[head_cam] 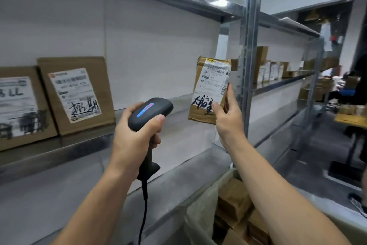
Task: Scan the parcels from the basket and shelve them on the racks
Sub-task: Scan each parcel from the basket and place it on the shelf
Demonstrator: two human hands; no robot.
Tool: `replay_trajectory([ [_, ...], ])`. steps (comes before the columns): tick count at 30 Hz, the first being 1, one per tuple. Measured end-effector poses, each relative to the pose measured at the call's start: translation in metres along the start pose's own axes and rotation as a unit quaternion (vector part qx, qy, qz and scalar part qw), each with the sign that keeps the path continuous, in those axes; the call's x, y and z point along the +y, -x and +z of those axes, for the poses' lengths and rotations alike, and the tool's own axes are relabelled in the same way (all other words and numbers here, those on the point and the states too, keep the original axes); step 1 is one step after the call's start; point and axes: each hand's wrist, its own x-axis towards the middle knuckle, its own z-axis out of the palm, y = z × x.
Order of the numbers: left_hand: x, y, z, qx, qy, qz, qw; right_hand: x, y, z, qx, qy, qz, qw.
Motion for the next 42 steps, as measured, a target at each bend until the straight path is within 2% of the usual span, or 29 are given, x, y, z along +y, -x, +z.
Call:
replay_trajectory([
  [16,0.009,-0.014,-0.049,0.201,-0.071,0.056,0.975,0.03,-0.054,0.133,-0.231,-0.076,-0.013,0.97],
  [23,0.007,-0.014,-0.062,0.266,-0.097,0.073,0.956,0.047,-0.056,0.168,-0.299,-0.054,-0.014,0.953],
  [29,0.011,-0.012,-0.066,0.291,-0.105,0.083,0.947,0.046,-0.066,0.184,-0.379,-0.008,0.0,0.925],
  [42,0.011,-0.013,-0.072,0.302,-0.122,0.095,0.941,0.048,-0.075,0.204,-0.365,0.012,0.015,0.931],
])
